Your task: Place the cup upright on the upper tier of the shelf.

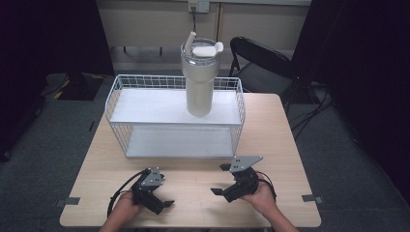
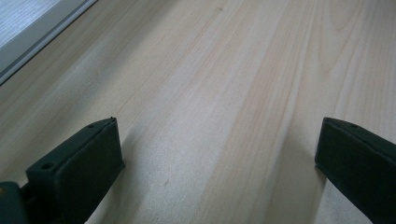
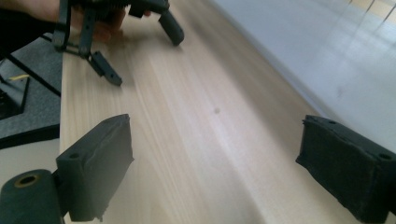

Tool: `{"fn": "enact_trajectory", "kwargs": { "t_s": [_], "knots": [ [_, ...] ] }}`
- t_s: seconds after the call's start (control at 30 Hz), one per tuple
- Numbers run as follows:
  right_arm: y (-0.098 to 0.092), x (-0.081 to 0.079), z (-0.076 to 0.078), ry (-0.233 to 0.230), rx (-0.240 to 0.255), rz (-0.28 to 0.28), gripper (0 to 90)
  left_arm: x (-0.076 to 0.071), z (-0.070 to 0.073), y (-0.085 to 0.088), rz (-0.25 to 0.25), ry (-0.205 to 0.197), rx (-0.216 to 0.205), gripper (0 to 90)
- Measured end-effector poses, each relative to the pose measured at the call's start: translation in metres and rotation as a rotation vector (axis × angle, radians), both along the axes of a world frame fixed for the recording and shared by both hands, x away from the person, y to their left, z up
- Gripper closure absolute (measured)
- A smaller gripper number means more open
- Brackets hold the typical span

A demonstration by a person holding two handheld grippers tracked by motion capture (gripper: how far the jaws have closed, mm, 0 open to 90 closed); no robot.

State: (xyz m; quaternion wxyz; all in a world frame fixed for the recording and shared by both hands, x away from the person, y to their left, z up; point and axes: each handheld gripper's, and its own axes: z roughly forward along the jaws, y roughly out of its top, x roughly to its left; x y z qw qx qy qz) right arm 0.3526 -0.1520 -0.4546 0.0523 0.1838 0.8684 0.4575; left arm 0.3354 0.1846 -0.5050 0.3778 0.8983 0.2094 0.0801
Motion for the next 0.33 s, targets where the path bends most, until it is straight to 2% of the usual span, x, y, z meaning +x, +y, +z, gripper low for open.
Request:
{"fn": "enact_trajectory", "kwargs": {
  "t_s": [0.13, 0.33],
  "knots": [
    [-0.001, -0.001, -0.012, 0.015, -0.036, -0.004, 9.6, 0.0, 0.0, 0.0, 0.0, 0.0, 0.0, 0.0],
    [-0.003, -0.004, -0.019, 0.021, -0.096, -0.024, 11.7, 0.0, 0.0, 0.0, -0.001, -0.001, 0.002, 0.0]
  ]
}}
